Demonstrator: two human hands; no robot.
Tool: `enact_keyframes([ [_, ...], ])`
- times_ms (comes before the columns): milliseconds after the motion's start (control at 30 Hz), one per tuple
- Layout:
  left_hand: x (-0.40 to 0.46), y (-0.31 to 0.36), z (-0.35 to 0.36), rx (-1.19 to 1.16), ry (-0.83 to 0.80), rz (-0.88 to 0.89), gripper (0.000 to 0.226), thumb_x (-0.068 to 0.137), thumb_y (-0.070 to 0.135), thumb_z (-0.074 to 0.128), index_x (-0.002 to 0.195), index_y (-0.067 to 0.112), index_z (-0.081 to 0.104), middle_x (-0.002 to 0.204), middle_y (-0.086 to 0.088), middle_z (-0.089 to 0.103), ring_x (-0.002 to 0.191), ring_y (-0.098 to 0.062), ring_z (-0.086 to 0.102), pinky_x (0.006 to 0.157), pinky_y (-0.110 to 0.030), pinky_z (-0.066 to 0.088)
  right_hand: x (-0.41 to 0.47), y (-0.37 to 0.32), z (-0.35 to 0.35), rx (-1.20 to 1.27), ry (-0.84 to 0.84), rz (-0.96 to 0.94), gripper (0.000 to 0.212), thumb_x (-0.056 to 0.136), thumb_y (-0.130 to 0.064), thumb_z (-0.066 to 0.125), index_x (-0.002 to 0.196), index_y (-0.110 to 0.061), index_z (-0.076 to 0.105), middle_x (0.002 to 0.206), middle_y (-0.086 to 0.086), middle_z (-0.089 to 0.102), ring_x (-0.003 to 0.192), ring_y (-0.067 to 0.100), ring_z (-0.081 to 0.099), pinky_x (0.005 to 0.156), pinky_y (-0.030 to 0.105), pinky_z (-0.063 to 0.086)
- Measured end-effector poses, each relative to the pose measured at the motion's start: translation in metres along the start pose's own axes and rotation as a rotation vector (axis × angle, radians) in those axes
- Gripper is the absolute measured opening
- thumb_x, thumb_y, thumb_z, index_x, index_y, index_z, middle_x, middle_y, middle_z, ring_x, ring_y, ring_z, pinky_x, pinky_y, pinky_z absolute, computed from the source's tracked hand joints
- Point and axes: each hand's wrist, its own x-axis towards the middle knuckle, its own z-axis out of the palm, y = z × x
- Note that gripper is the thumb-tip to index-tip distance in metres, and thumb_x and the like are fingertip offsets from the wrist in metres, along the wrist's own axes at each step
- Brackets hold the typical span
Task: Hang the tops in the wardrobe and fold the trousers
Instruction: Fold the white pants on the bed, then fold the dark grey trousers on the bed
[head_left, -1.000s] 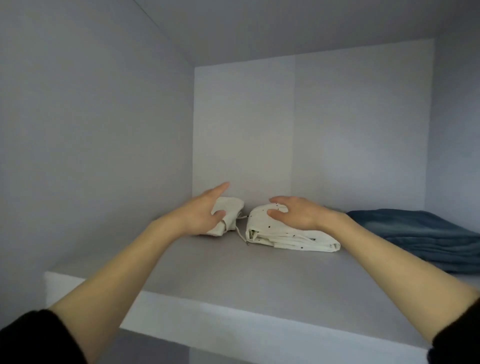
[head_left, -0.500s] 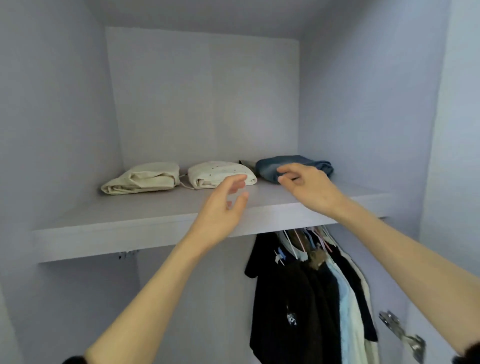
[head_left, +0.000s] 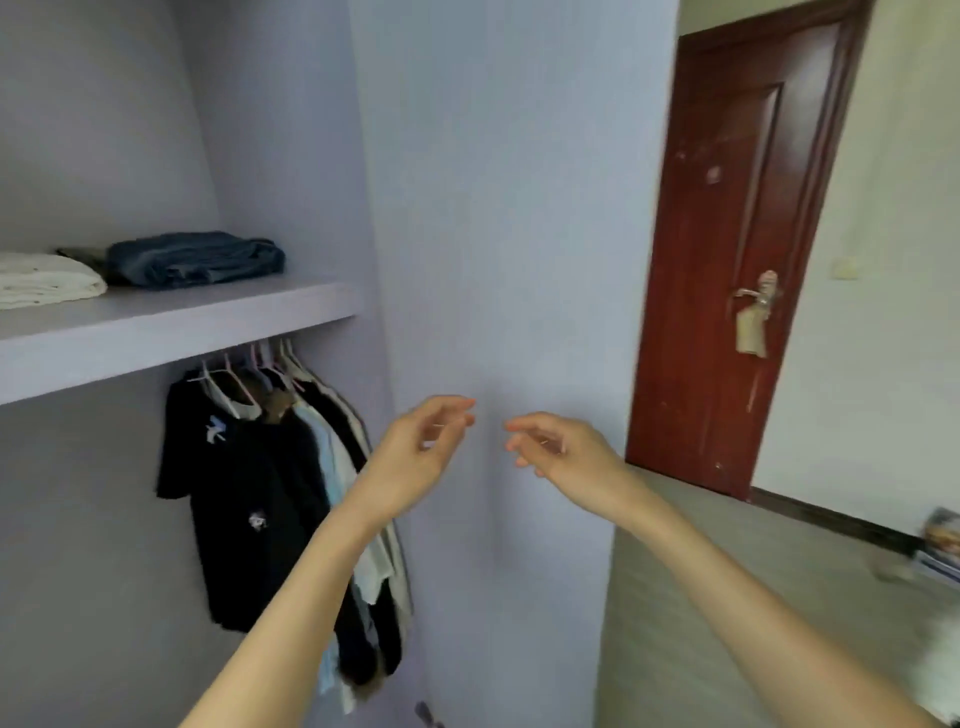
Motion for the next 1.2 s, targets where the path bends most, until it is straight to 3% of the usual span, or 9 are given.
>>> enact_keyframes([
  [167,-0.018,0.053,0.141,-0.117,-0.288,0.054,0.023,0.098,0.018,0.046,0.106,0.036,0.058,0.106,0.014,0.066,0.103,-0.006,0.061,0.094,-0.026,0.047,-0.112,0.071,-0.112,-0.05,0.082,0.238,0.027,0.097,-0.018,0.049,0.121,-0.012,0.059,0.105,0.004,0.065,0.085,0.015,0.064,0.065,0.008,0.043],
  [267,-0.029,0.089,0.22,-0.176,-0.435,0.073,0.024,0.098,0.018,0.046,0.116,0.029,0.057,0.108,0.011,0.066,0.103,-0.004,0.061,0.094,-0.019,0.045,-0.179,0.105,-0.177,-0.075,0.196,0.367,0.026,0.097,-0.02,0.049,0.121,-0.013,0.058,0.104,0.006,0.066,0.086,0.016,0.065,0.067,0.011,0.043],
  [367,-0.035,0.107,0.285,-0.203,-0.519,0.119,0.023,0.097,0.012,0.047,0.111,0.027,0.058,0.104,0.007,0.067,0.095,-0.004,0.063,0.095,-0.027,0.047,-0.231,0.128,-0.218,-0.046,0.29,0.465,0.027,0.097,-0.019,0.048,0.122,-0.013,0.057,0.107,0.014,0.067,0.087,0.016,0.062,0.071,0.016,0.043],
  [467,-0.041,0.136,0.368,-0.243,-0.658,0.181,0.023,0.096,0.002,0.046,0.108,0.016,0.058,0.098,0.001,0.064,0.078,0.009,0.061,0.083,-0.017,0.048,-0.292,0.157,-0.264,-0.053,0.422,0.581,0.027,0.096,-0.018,0.049,0.121,-0.014,0.058,0.104,0.007,0.066,0.087,0.015,0.06,0.07,0.013,0.043],
  [633,-0.049,0.185,0.517,-0.3,-0.998,0.243,0.026,0.096,0.013,0.048,0.095,0.037,0.055,0.098,0.016,0.063,0.09,0.001,0.06,0.087,-0.022,0.046,-0.391,0.203,-0.336,-0.051,0.631,0.806,0.023,0.097,-0.023,0.049,0.118,-0.019,0.057,0.106,0.006,0.065,0.082,0.013,0.062,0.08,0.029,0.049],
  [733,-0.048,0.208,0.591,-0.286,-1.146,0.315,0.023,0.098,0.015,0.047,0.1,0.035,0.057,0.103,0.017,0.063,0.098,-0.002,0.06,0.088,-0.022,0.047,-0.428,0.23,-0.372,-0.073,0.734,0.902,0.023,0.097,-0.022,0.049,0.119,-0.018,0.057,0.105,0.006,0.066,0.083,0.014,0.062,0.075,0.024,0.049],
  [933,-0.049,0.226,0.733,-0.296,-1.376,0.365,0.018,0.099,0.018,0.044,0.102,0.03,0.057,0.099,0.016,0.062,0.092,0.001,0.058,0.073,-0.012,0.042,-0.468,0.301,-0.432,-0.093,0.92,1.065,0.029,0.097,-0.016,0.049,0.122,-0.006,0.057,0.107,0.015,0.067,0.08,0.016,0.06,0.058,0.008,0.044],
  [1100,-0.042,0.225,0.84,-0.211,-1.531,0.373,0.023,0.098,0.02,0.046,0.095,0.039,0.057,0.101,0.014,0.065,0.101,-0.007,0.061,0.09,-0.023,0.047,-0.493,0.363,-0.482,-0.067,1.032,1.242,0.028,0.095,-0.02,0.051,0.12,-0.014,0.061,0.108,0.009,0.068,0.095,0.022,0.064,0.077,0.026,0.048],
  [1200,-0.049,0.225,0.898,-0.156,-1.599,0.393,0.021,0.098,0.016,0.044,0.104,0.03,0.058,0.105,0.012,0.063,0.103,-0.004,0.059,0.086,-0.008,0.043,-0.519,0.401,-0.513,-0.118,1.068,1.383,0.027,0.094,-0.016,0.049,0.116,-0.008,0.062,0.11,0.012,0.067,0.107,0.028,0.059,0.086,0.028,0.042],
])
